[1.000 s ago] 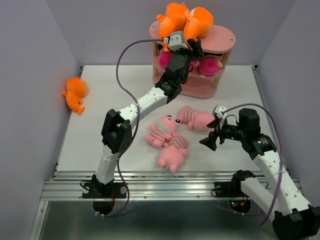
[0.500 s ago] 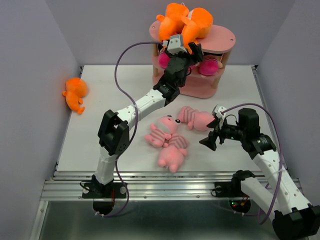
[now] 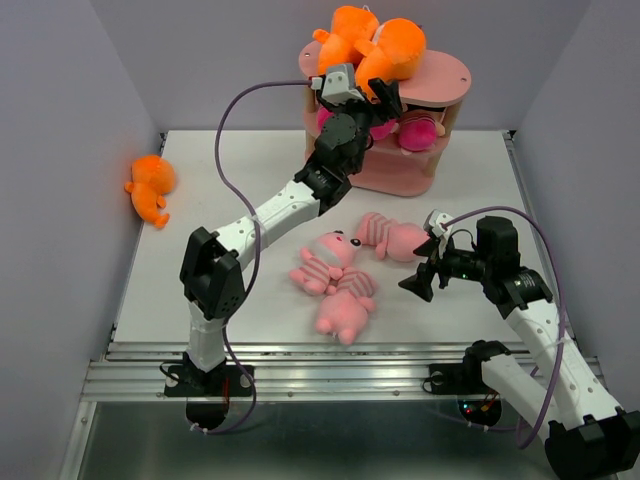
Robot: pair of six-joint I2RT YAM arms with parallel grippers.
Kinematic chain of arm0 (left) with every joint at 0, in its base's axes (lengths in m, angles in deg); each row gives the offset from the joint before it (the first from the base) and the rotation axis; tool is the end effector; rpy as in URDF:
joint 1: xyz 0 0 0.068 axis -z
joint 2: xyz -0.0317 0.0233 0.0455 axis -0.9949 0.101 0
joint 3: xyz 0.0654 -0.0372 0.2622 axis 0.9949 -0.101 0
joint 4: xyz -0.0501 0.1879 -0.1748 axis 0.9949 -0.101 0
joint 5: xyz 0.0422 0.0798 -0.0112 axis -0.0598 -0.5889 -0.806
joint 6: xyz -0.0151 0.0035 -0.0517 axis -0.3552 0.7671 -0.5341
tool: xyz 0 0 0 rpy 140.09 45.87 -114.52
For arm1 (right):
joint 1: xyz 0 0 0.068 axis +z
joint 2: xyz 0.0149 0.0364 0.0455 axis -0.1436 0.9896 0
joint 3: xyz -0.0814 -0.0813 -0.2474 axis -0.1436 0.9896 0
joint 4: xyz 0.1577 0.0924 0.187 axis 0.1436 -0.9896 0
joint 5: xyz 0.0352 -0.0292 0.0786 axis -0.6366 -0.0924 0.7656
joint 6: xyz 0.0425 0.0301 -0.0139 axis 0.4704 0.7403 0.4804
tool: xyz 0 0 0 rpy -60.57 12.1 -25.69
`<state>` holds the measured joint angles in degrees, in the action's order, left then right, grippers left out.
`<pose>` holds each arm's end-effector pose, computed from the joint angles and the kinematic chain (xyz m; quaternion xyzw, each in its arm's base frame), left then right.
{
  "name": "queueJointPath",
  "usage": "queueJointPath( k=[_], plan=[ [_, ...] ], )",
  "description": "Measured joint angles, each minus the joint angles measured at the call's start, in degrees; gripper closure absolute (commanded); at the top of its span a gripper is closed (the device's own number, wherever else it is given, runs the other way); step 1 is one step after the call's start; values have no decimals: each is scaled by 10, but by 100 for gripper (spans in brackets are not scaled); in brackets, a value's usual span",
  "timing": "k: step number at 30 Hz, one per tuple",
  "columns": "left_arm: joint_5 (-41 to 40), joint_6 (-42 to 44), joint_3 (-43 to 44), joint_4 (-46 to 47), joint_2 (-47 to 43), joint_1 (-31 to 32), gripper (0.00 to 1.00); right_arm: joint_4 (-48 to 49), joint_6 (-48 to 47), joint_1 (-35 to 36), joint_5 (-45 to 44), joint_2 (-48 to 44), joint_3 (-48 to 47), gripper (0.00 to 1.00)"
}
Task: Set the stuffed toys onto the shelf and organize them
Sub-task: Place the stuffed toy onto shelf
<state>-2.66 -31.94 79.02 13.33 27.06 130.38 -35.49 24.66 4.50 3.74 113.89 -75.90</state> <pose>0.3266 -0.3161 0.4475 -0.0818 0.5288 -0.3365 0.7749 0.1527 0.0605 0.2866 -0.4192 0.7195 0.3024 0.4638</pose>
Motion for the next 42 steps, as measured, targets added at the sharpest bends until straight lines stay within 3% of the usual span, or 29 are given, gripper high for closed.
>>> queueJointPath(
  k=[6, 11, 18, 23, 32, 42],
  plan=[
    [-2, 4, -12, -2, -2, 0, 9, 0, -2, 0, 0, 1, 0, 0],
    [-2, 12, -12, -2, -3, 0, 18, 0, -4, 0, 0, 4, 0, 0],
    [-7, 33, -12, -17, -11, 0, 19, 0, -4, 0, 0, 4, 0, 0],
    [9, 33, -7, -71, -37, -9, 22, 0, -4, 0, 0, 4, 0, 0],
    [114, -30, 43, -202, -87, -61, 28, 0, -4, 0, 1, 4, 0, 0],
    [186, -64, 103, -299, -74, -80, 30, 0, -5, 0, 1, 4, 0, 0]
  ],
)
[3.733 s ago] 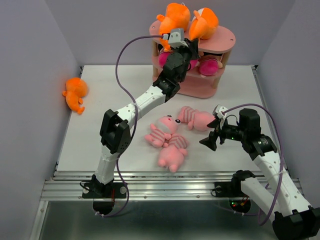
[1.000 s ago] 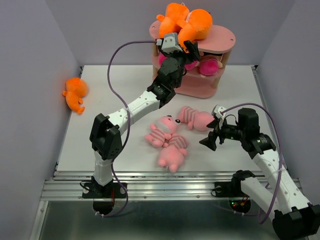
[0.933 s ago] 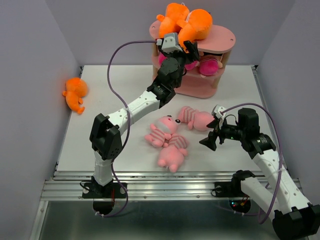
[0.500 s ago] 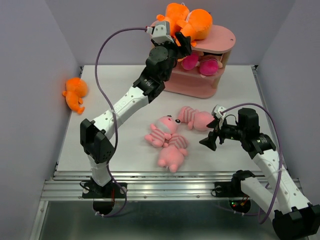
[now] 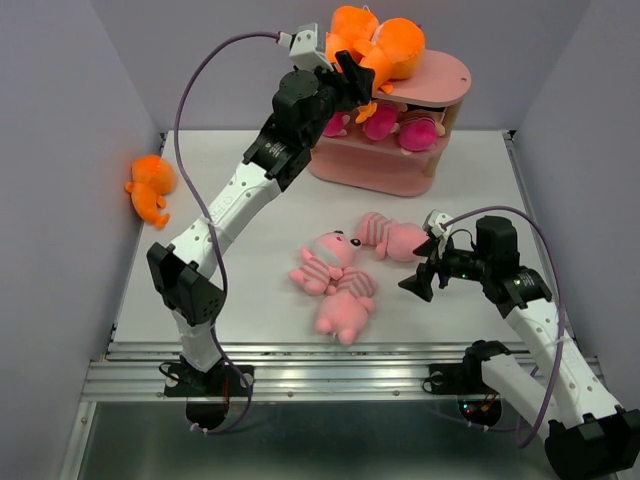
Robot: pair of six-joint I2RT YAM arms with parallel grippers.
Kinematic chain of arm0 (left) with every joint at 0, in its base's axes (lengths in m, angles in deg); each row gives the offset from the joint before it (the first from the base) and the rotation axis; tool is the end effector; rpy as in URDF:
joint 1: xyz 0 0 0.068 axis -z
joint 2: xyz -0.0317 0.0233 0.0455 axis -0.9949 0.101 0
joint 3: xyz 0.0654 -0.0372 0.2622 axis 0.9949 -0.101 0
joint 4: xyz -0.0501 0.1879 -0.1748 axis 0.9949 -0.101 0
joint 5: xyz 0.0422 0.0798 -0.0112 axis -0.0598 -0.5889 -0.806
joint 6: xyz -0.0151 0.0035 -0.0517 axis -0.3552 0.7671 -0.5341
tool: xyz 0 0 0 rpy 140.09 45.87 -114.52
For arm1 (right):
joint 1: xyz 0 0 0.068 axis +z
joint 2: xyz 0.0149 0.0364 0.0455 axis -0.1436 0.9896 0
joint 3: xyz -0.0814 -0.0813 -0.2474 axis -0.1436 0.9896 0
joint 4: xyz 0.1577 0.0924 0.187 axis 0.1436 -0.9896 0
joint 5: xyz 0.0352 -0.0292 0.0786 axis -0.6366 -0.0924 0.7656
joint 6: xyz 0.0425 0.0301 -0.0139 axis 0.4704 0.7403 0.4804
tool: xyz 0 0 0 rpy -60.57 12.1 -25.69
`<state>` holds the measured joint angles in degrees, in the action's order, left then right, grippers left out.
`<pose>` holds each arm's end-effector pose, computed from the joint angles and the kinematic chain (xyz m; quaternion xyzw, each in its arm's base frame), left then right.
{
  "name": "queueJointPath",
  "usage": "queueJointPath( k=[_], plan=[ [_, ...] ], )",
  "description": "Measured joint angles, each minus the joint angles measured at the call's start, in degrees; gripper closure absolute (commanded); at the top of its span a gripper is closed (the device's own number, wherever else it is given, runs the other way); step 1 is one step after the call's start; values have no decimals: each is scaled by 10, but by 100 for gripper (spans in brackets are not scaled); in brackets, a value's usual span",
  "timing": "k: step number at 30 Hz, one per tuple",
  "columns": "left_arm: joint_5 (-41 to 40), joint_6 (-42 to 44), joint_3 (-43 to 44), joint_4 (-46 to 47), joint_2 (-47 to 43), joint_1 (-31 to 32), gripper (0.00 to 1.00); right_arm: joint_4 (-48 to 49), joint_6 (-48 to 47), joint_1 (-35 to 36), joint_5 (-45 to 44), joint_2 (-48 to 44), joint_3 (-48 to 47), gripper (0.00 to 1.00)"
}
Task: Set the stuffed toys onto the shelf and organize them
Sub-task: Place the stuffed toy onto shelf
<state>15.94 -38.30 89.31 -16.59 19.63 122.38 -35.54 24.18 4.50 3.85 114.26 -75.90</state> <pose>0.3268 -0.2494 0.5121 0.0070 0.5979 -0.3702 0.7110 0.1537 0.0608 0.2856 -0.4218 0.7192 0.3022 0.4621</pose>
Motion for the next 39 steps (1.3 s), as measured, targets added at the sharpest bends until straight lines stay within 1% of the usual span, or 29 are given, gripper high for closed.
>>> queueJointPath(
  k=[11, 16, 19, 21, 22, 25, 30, 33, 34, 36, 37, 39],
  plan=[
    [55, -10, 19, -46, 65, -27, 31, 0, -3, 0, 1, 0, 0, 0],
    [62, -10, 21, -53, 78, -29, 34, 0, -3, 0, 1, 0, 0, 0],
    [61, -10, 22, -55, 80, -29, 37, 0, -3, 0, 1, 0, 0, 0],
    [62, -10, 32, -57, 84, -29, 41, 0, -3, 0, 1, 0, 0, 0],
    [61, -10, 37, -57, 86, -29, 44, 0, -3, 0, 1, 0, 0, 0],
    [61, -10, 51, -58, 90, -29, 48, 0, -3, 0, 1, 0, 0, 0],
    [62, -10, 65, -59, 97, -29, 50, 0, -3, 0, 1, 0, 0, 0],
    [62, -10, 68, -59, 103, -29, 53, 0, -3, 0, 1, 0, 0, 0],
    [62, -10, 70, -58, 106, -29, 55, 0, -3, 0, 1, 0, 0, 0],
    [62, -11, 73, -58, 111, -29, 62, 0, -3, 0, 1, 0, 0, 0],
    [62, -12, 77, -58, 116, -29, 69, 0, -3, 0, 1, 0, 0, 0],
    [62, -14, 80, -58, 123, -29, 71, 0, -3, 0, 1, 0, 0, 0]
  ],
)
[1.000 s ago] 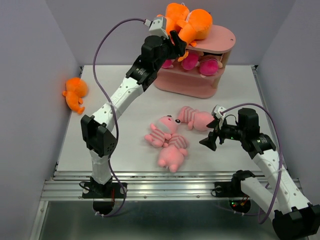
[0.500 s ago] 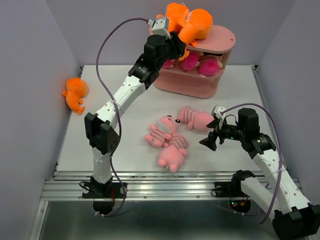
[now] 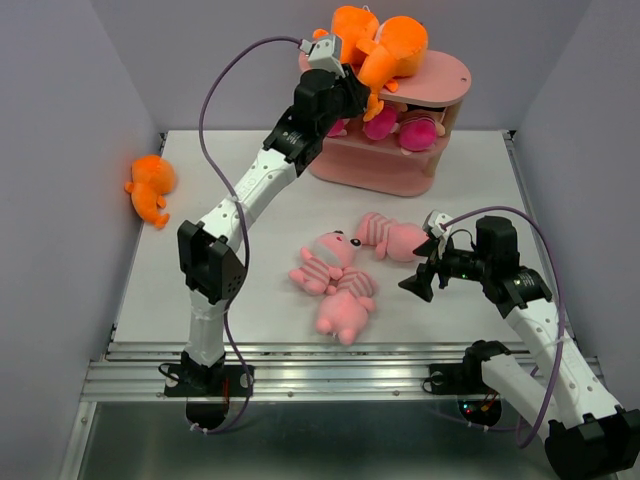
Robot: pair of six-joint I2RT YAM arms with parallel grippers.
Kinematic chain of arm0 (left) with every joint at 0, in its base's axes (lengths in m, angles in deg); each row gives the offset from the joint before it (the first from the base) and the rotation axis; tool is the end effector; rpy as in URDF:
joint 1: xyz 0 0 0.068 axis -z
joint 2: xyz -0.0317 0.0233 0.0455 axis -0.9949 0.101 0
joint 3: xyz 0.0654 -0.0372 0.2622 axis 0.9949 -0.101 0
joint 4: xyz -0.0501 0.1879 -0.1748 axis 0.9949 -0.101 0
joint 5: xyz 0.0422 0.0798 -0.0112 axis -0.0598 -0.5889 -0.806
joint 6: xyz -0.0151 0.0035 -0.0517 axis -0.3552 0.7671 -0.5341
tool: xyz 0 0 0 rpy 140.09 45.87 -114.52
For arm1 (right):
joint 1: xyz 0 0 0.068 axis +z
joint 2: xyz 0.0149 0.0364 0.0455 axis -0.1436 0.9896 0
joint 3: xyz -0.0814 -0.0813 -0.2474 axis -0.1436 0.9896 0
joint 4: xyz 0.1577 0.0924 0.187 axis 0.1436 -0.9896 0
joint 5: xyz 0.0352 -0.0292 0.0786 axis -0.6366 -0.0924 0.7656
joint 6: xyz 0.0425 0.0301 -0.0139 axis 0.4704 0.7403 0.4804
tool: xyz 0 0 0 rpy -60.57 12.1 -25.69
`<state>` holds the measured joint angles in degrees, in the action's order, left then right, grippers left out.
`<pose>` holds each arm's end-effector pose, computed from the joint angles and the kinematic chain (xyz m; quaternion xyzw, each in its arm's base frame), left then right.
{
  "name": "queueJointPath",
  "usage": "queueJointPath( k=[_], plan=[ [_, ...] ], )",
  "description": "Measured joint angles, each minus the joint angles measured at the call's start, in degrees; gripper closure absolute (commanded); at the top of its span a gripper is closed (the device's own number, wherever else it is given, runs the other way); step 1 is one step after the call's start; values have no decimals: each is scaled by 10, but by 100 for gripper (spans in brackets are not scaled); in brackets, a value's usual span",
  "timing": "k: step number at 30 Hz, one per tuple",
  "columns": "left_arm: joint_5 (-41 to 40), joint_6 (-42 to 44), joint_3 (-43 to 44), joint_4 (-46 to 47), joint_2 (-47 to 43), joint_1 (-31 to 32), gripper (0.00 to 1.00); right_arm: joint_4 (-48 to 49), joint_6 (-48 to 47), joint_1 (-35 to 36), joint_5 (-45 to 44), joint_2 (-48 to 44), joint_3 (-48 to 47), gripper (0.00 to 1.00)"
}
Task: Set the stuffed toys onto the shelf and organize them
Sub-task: Place the stuffed toy onto shelf
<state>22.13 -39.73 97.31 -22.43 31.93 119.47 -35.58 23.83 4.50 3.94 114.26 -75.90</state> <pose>0.3902 -0.2734 0.4573 0.0351 0.6640 -0.3600 0.6544 0.1536 0.0608 0.2856 -0.4242 0.7177 0.3015 0.4626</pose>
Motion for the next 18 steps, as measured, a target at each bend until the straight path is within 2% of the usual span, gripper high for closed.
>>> queueJointPath(
  k=[8, 18],
  plan=[
    [3, -5, 15, 5, 10, 0, 81, -1, 0, 0, 0, 0, 0, 0],
    [4, -3, 15, 21, 11, 0, 85, -4, 0, 0, 0, 0, 0, 0]
  ],
)
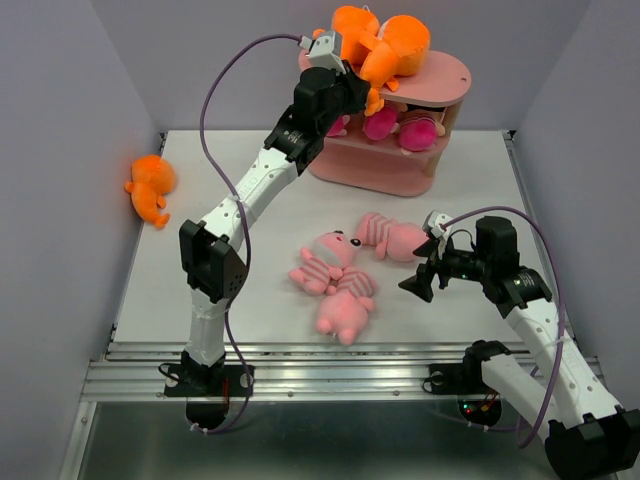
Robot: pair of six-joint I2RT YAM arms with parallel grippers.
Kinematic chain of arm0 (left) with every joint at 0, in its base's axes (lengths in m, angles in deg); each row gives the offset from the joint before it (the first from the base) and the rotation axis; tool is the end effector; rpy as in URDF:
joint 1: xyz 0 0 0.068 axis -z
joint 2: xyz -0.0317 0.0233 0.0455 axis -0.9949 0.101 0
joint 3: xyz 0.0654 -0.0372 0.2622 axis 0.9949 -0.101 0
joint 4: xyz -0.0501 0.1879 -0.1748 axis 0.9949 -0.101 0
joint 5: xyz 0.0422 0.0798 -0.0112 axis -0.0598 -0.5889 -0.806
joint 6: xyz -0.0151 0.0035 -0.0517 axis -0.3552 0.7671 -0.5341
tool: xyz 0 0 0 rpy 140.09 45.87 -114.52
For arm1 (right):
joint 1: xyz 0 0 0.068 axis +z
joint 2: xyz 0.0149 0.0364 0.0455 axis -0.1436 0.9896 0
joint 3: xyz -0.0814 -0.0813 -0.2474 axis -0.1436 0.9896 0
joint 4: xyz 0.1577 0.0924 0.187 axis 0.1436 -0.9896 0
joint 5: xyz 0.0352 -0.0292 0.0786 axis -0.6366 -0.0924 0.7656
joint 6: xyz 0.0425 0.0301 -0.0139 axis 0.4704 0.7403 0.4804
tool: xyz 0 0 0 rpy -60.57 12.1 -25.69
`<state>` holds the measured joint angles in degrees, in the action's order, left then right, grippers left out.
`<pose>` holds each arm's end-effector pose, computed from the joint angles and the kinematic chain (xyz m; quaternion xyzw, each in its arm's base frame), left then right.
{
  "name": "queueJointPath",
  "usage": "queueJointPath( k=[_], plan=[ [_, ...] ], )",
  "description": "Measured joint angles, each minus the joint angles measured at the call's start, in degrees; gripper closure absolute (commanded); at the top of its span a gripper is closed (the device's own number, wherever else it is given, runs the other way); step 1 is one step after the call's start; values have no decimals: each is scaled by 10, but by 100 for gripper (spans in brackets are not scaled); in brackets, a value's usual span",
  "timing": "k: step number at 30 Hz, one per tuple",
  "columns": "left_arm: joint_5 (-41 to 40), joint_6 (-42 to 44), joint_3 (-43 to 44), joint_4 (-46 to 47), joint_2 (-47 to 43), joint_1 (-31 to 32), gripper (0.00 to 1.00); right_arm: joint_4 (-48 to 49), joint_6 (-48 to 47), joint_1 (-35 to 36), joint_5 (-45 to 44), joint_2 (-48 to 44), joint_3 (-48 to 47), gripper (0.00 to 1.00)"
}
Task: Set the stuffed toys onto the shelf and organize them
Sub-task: Place the stuffed toy onto shelf
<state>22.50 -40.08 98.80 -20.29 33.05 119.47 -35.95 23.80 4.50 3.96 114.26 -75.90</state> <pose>0.3928 -0.2755 0.4613 0.0338 0.6475 -0.3716 0.6644 0.1532 0.0608 0.2851 -0.4238 0.7192 0.3023 0.4601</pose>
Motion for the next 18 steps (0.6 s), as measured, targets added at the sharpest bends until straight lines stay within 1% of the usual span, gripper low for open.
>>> queueJointPath(
  k=[10, 15, 17, 18],
  plan=[
    [0, 0, 8, 18, 8, 0, 86, 0, 0, 0, 0, 0, 0, 0],
    [0, 0, 10, 27, 16, 0, 91, 0, -2, 0, 0, 1, 0, 0],
    [0, 0, 11, 30, 19, 0, 97, 0, -2, 0, 0, 1, 0, 0],
    [0, 0, 11, 31, 20, 0, 97, 0, -2, 0, 0, 2, 0, 0]
  ],
)
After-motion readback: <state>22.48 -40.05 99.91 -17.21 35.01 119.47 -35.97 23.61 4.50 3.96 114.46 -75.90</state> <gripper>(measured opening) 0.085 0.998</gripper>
